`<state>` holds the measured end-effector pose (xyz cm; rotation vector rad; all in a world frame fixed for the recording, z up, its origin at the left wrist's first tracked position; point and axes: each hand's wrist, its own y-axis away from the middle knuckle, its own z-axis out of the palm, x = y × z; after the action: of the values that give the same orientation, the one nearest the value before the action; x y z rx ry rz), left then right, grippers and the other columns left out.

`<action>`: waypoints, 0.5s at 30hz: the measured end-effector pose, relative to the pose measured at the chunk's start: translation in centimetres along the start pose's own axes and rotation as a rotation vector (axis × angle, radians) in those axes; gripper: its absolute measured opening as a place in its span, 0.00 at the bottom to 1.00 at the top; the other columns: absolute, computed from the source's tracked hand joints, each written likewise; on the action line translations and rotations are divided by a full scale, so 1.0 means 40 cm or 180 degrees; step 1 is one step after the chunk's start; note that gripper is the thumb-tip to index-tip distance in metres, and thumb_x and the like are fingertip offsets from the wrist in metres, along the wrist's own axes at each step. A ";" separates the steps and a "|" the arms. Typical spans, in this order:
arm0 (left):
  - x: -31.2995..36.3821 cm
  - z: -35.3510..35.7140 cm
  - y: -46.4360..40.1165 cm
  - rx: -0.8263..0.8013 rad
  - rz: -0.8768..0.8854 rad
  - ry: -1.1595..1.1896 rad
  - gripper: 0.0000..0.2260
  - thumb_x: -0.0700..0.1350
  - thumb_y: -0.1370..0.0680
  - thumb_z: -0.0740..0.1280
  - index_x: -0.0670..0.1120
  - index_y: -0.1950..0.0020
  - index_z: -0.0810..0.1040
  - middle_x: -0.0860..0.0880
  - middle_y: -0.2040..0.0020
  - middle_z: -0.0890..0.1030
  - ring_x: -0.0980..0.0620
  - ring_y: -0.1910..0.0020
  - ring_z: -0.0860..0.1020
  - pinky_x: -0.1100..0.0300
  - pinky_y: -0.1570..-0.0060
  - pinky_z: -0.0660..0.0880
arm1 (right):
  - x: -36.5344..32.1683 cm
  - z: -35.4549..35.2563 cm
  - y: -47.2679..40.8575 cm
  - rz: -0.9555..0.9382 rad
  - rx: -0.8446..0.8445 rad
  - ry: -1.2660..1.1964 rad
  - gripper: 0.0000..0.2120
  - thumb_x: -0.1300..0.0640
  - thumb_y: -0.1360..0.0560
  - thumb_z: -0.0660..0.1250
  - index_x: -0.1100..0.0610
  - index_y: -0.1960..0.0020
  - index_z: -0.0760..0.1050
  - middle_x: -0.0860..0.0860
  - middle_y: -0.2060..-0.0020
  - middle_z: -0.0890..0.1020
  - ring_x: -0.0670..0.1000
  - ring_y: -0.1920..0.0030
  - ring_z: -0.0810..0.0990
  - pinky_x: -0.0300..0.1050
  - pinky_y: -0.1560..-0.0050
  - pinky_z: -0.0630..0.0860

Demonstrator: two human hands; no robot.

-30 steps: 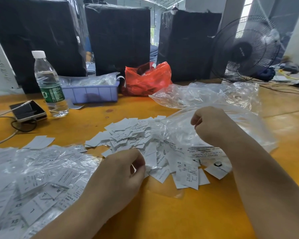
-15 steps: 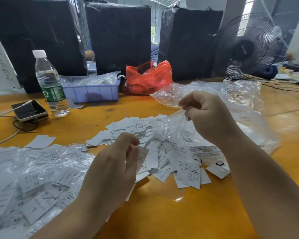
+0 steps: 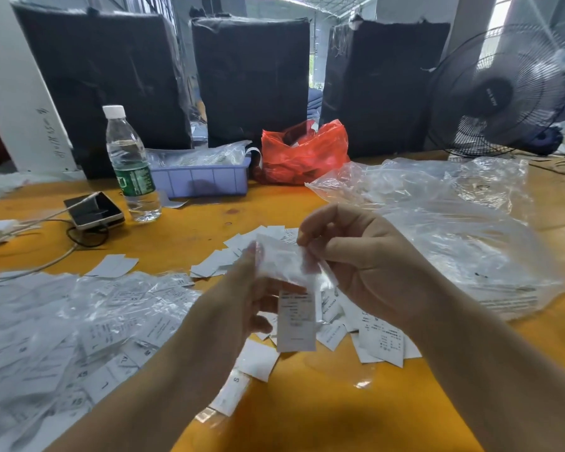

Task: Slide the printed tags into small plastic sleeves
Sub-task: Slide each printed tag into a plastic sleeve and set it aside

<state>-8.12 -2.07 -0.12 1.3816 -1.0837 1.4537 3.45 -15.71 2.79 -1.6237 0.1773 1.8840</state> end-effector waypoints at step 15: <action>0.007 -0.037 0.000 0.0630 0.0039 -0.0293 0.09 0.52 0.34 0.75 0.47 0.65 0.84 0.41 0.61 0.83 0.46 0.61 0.81 0.50 0.57 0.76 | 0.017 0.009 -0.005 0.0318 0.0303 0.0717 0.09 0.56 0.22 0.66 0.62 0.50 0.76 0.54 0.61 0.79 0.50 0.64 0.78 0.43 0.62 0.77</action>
<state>-8.55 -0.67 0.11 1.5963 -1.0283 1.5527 3.23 -15.13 2.31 -1.7874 0.4440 1.7328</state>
